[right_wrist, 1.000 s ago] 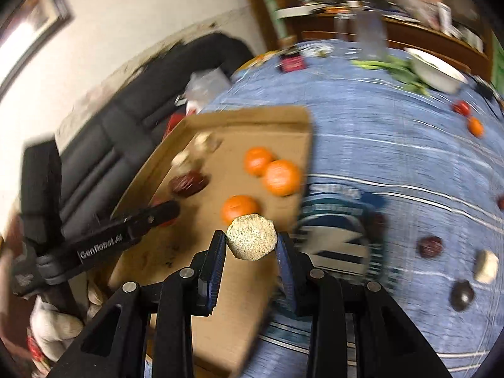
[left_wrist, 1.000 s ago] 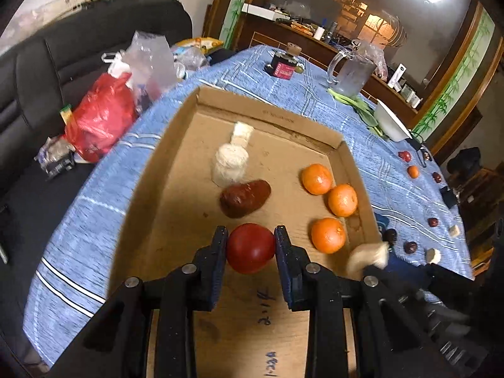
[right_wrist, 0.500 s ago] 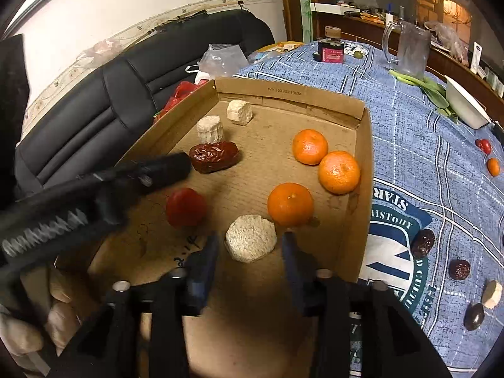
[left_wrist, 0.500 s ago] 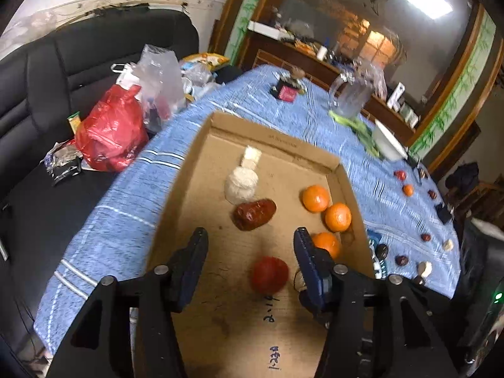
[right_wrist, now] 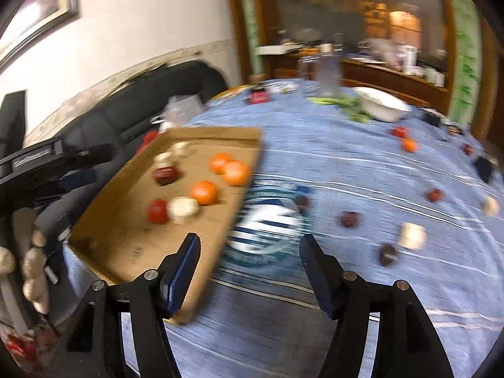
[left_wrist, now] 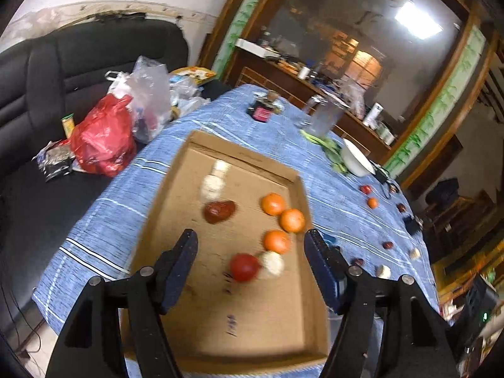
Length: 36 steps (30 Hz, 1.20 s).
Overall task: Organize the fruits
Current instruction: 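Return both tools to the table and grasp a pale cake with the right tool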
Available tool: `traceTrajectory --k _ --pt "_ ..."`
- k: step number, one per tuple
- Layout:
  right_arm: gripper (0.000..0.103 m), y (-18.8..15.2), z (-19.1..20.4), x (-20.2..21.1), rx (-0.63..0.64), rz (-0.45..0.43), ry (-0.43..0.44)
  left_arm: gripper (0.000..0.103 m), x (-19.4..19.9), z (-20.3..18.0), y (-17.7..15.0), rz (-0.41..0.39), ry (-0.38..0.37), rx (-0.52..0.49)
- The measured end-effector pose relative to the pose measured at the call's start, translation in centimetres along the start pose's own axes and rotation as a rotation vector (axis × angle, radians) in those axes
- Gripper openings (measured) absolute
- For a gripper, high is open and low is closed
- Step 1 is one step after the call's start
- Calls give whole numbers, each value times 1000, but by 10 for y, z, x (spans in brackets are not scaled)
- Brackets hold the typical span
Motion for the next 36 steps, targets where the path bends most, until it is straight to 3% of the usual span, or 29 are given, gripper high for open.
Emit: traceTrajectory --k 3,9,16,23,27,34,36 --pt "71 6 -43 22 -121 -31 -30 73 7 -21 0 -6 -11 -40" --pt "73 1 -110 52 -387 -45 15 77 21 -68 -3 -17 -36 -125" --pt "73 -18 -150 63 -488 -37 15 81 6 -126 -23 35 -74 -256" --pt "73 -25 -170 47 -504 -5 5 81 -38 -167 -56 135 -120 -363" --pt "73 -11 -169 33 -446 10 -24 81 -60 -178 -66 174 -132 -399" --pt "72 18 -154 -23 -285 87 -104 81 -84 -192 -54 149 -99 -499" --pt "63 23 -150 -40 -267 108 -107 81 -96 -196 -45 131 -55 -566"
Point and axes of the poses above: each gripper's, at about its wrist camera, not at the fingertips, and x roughly against the way its jaws point, z to its left, y to its top, the point moved 10 cm from there along -x, roughly the way its jaws point, and after that the axes turned 14 degrees about -x, right-handed, at the moved point
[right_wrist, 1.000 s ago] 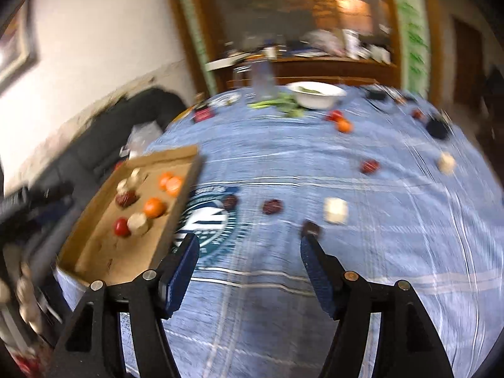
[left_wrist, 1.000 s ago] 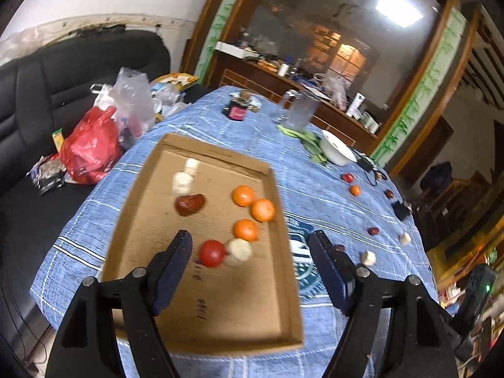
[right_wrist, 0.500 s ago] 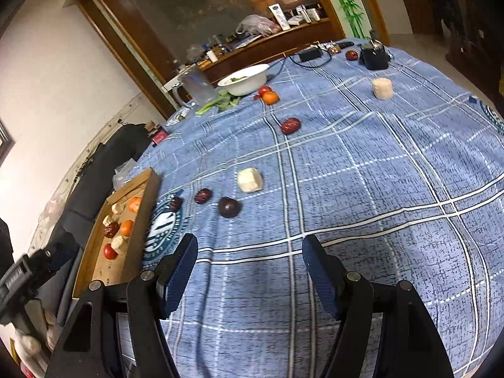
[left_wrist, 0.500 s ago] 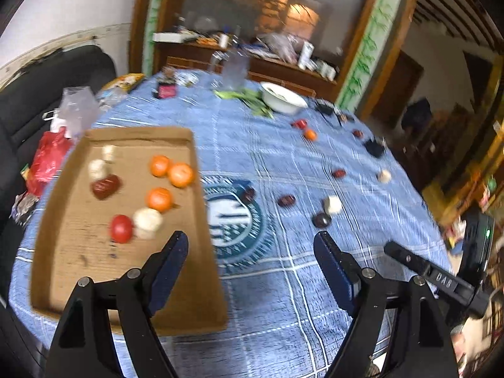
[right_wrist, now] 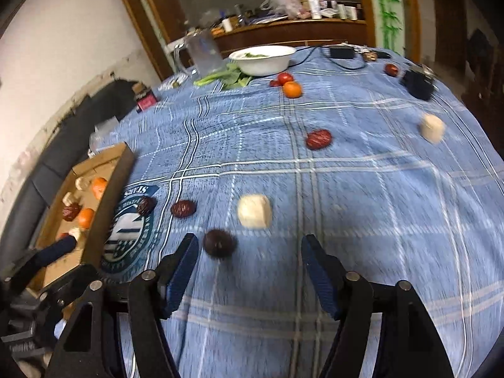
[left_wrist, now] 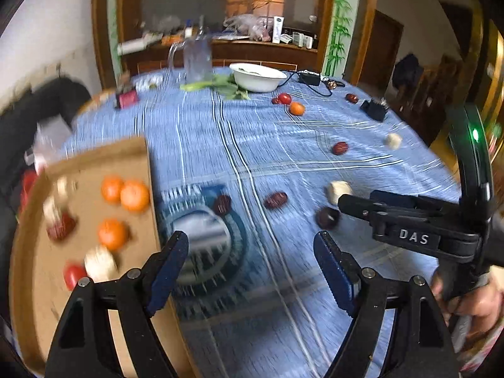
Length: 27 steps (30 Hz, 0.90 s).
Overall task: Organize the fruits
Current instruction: 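Return both tools to the table and grasp a pale cake with the right tool, then grasp a dark date with the left tool while the right tool holds the cake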
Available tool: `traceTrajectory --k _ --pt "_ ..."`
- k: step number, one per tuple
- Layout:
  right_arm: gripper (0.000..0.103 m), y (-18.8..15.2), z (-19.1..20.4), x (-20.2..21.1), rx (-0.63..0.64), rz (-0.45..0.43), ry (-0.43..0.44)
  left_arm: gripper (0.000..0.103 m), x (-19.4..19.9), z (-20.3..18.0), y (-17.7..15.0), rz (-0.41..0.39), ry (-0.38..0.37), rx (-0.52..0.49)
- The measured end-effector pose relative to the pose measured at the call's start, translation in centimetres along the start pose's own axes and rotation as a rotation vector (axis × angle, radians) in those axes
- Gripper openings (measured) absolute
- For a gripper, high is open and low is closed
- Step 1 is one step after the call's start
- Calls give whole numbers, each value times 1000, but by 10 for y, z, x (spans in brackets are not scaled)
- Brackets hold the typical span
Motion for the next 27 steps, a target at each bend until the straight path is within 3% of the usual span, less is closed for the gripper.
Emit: traceTrajectory --k 4,7,9,12,18,19,20,23,24,27 --pt "60 6 3 -24 0 35 -25 61 -29 -5 10 53 -31 -42" --pt "52 9 -2 -35 -24 61 -24 60 -45 -11 14 75 -55 -58" --pt "38 11 -4 -36 -14 58 -33 60 -55 -15 18 89 -62 -65" --pt "30 14 -8 -35 -27 54 -24 60 -69 -22 21 118 -93 -76" --pt "28 16 -12 -33 -61 48 14 59 -92 -26 22 165 -119 -71" --pt "27 16 -12 -32 -64 48 18 50 -94 -26 21 173 -126 -69" --pt "27 16 -12 -32 -64 47 20 27 -95 -27 19 181 -127 -75" --pt "26 16 -12 -30 -59 36 20 23 -94 -30 17 184 -101 -105" --pt "25 16 -11 -28 -58 32 24 17 -92 -31 17 180 -101 -107" --pt "25 16 -8 -20 -58 17 44 15 -86 -29 19 162 -113 -83"
Point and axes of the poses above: each gripper's, at about its wrist camera, not at the fingertips, and x roughly against the way its jaws point, z to its left, y to its top, the point moved 10 cm from there along -x, roughly the way its jaws point, and after that the axes turned 14 degrees about -x, right-handed, at the moved point
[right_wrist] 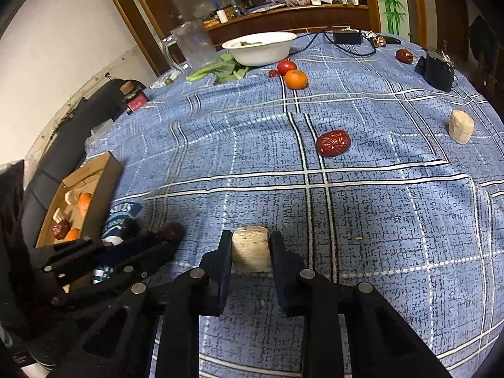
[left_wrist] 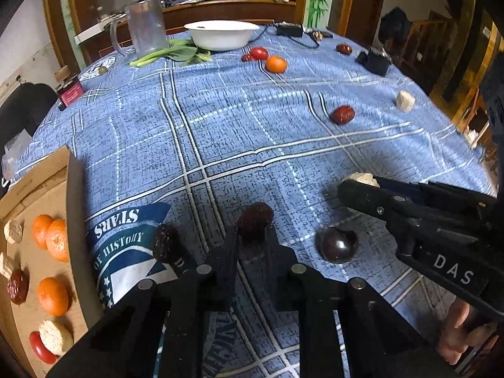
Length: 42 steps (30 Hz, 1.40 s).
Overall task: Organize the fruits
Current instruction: 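Grasp a dark date with the left tool while the right tool holds the cake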
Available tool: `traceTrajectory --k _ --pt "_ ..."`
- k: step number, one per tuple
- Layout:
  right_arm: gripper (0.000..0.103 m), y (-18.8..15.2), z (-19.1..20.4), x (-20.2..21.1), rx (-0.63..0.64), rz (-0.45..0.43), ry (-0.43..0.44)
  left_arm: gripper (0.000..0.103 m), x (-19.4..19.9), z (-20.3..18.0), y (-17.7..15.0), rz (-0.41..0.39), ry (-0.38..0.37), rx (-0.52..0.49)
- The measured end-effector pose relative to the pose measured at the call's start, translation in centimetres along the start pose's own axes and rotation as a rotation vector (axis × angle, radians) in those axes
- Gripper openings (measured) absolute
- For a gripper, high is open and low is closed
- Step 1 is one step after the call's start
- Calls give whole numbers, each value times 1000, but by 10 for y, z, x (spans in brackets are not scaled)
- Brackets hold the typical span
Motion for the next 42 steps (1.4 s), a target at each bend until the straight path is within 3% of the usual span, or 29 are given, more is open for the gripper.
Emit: traceTrajectory --k 7,13,22,29,35,39,42 --pt "25 -2 15 29 27 -46 19 15 37 10 -8 -83 -38 97" --pt "25 -19 50 46 89 -52 53 16 77 37 -38 -148 -45 220" --pt "26 -77 150 46 263 21 141 16 134 110 -103 -213 68 389" --pt "26 -127 213 18 389 113 168 16 145 163 -150 -211 146 508" --pt "26 -138 225 4 395 146 174 16 142 176 -165 -221 116 560" --pt "26 -116 213 22 341 97 202 16 145 163 -159 -234 91 525" --pt "26 -92 180 28 275 54 159 16 145 151 -150 -242 77 494"
Point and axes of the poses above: each gripper's, at about its wrist camera, not at the fingertips, and x roughly against the way its jaws point, z to its left, y to its top, the point moved 10 cm from there along -x, roughly the way its jaws point, and after that the axes turned 14 degrees about -x, right-handed, at the moved point
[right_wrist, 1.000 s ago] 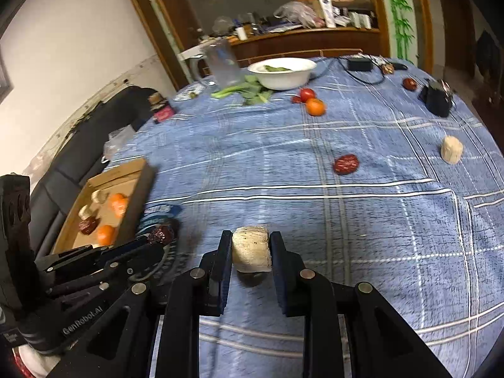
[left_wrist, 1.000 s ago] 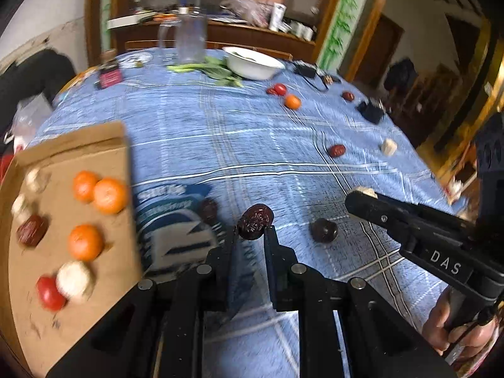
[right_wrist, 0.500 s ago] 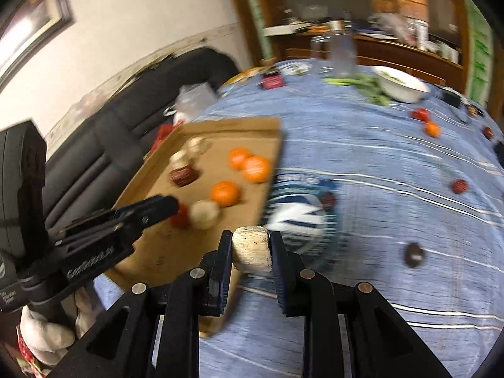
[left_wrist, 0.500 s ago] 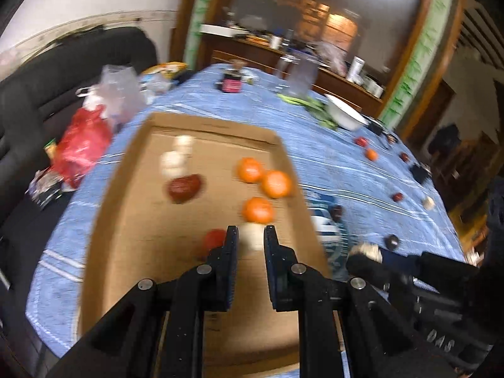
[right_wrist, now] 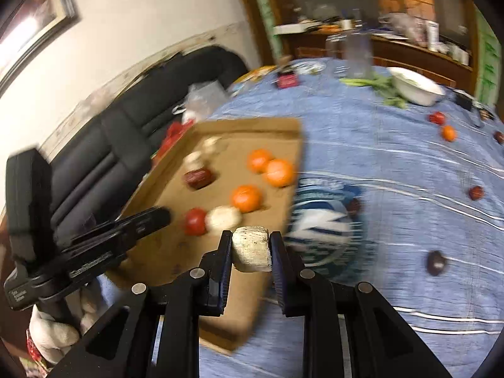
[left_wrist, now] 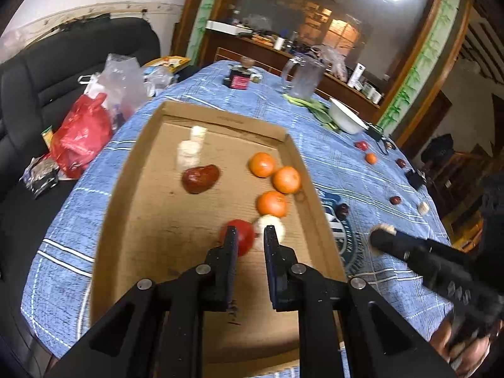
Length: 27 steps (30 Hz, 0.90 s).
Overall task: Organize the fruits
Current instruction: 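Grasp a dark date with the left tool while the right tool holds the cake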
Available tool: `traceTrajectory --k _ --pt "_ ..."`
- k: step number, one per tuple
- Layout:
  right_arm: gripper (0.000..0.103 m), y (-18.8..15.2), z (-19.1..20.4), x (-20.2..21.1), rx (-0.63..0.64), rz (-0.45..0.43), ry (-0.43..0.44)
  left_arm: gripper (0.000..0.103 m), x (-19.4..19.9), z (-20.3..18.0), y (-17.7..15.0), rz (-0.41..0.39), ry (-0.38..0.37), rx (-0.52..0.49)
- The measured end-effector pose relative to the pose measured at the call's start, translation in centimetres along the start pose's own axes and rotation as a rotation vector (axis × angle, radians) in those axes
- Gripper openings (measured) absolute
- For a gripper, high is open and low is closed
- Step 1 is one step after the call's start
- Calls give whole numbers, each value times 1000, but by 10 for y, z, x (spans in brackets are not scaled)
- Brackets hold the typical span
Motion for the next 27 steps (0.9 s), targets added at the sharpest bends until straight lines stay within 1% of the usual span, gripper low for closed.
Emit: traceTrajectory --k 2,4,6,7,9,10,11,12,14,16,18,21,24,27 --pt "26 3 -23 2 -62 1 -18 16 -3 -8 0 5 -11 -6" --pt "26 3 -45 7 -129 1 -11 16 -3 -19 1 8 -19 -15" --pt "26 4 -63 19 -166 -27 -12 16 -2 -33 4 6 -29 -40" --pt "26 3 -72 25 -179 -42 -17 18 -3 -45 5 9 -47 -60" --pt "25 2 -97 40 -217 -75 -51 29 -7 -75 7 20 -100 -106" --pt "25 2 -107 45 -235 -87 -62 41 -10 -89 7 26 -121 -129" --pt "25 2 -124 54 -269 -109 -80 45 -15 -104 8 31 -141 -152" --pt "25 4 -137 62 -294 -125 -91 45 -23 -123 7 43 -166 -182" --pt "25 5 -161 77 -335 -157 -110 45 -39 -149 6 77 -205 -212" --pt "25 6 -177 88 -355 -180 -130 45 -59 -175 4 116 -228 -241" --pt "25 5 -191 98 -373 -200 -142 45 -75 -194 6 132 -225 -273" --pt "25 2 -206 103 -395 -207 -145 45 -96 -220 7 152 -245 -304" --pt "25 -1 -215 104 -409 -204 -142 45 -115 -240 7 157 -226 -363" --pt "25 -3 -218 103 -416 -202 -136 45 -133 -255 4 176 -228 -410"
Point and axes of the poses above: each gripper's, at about its wrist camera, not at the fingertips, and x roughly against the way its jaws point, z to its left, y to its top, the point moved 10 cm from there along -x, roughly the way its jaws point, and after that the axes turned 14 degrees about -x, right-handed, at the moved point
